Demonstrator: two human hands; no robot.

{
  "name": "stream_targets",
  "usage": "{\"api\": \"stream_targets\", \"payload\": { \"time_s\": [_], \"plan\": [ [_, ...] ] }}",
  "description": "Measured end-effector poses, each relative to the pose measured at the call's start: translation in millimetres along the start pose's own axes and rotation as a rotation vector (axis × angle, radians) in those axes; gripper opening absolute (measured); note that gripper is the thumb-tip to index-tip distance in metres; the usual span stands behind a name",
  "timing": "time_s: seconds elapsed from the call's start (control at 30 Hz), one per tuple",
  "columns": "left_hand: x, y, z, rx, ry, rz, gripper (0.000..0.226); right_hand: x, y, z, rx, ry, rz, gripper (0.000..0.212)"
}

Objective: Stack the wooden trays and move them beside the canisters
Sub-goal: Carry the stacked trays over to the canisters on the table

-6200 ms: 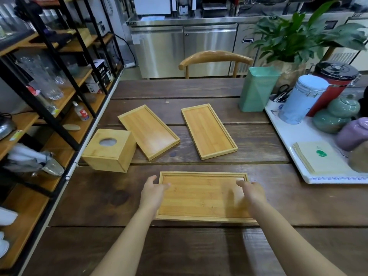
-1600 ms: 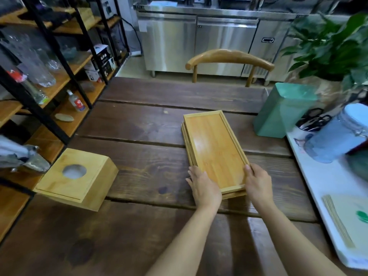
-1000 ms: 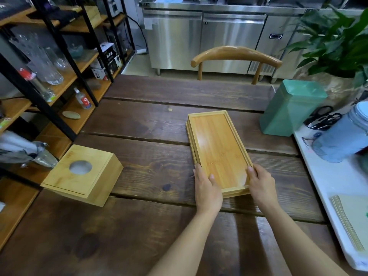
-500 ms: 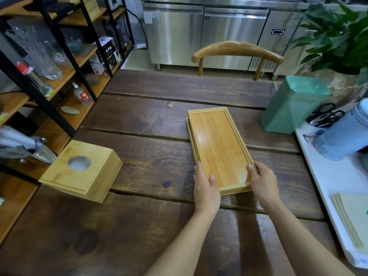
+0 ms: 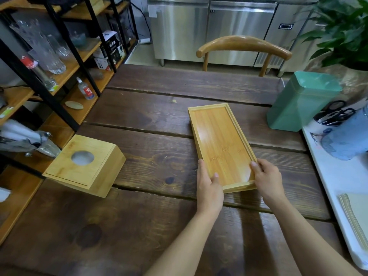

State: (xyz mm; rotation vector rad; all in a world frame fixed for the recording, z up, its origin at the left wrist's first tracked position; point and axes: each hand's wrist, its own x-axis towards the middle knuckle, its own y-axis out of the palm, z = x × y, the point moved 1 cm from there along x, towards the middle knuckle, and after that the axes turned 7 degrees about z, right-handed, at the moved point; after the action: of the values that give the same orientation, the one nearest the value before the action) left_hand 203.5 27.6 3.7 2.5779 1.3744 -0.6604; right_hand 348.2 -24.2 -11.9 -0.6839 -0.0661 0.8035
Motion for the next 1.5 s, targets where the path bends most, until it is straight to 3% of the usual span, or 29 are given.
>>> {"api": "stream_targets", "payload": {
  "time_s": [0.23, 0.5, 0.9, 1.5],
  "plan": [
    [6, -11, 4, 0.071, 0.031, 0.072, 0.068, 2, 3, 2, -0.034, 0.011, -0.042, 0.025],
    [-7, -15, 28, 0.316, 0.103, 0.246, 0.111, 0, -1, 1, -0.044, -0.027, -0.025, 0.026],
    [-4, -12, 36, 0.437, 0.149, 0.088, 0.09, -2, -3, 3, -0.045, -0.025, 0.006, 0.026],
    [-8, -13, 36, 0.415, 0.155, 0.078, 0.097, -10, 3, 5, 0.001, -0.02, -0.06, 0.028]
  ]
}}
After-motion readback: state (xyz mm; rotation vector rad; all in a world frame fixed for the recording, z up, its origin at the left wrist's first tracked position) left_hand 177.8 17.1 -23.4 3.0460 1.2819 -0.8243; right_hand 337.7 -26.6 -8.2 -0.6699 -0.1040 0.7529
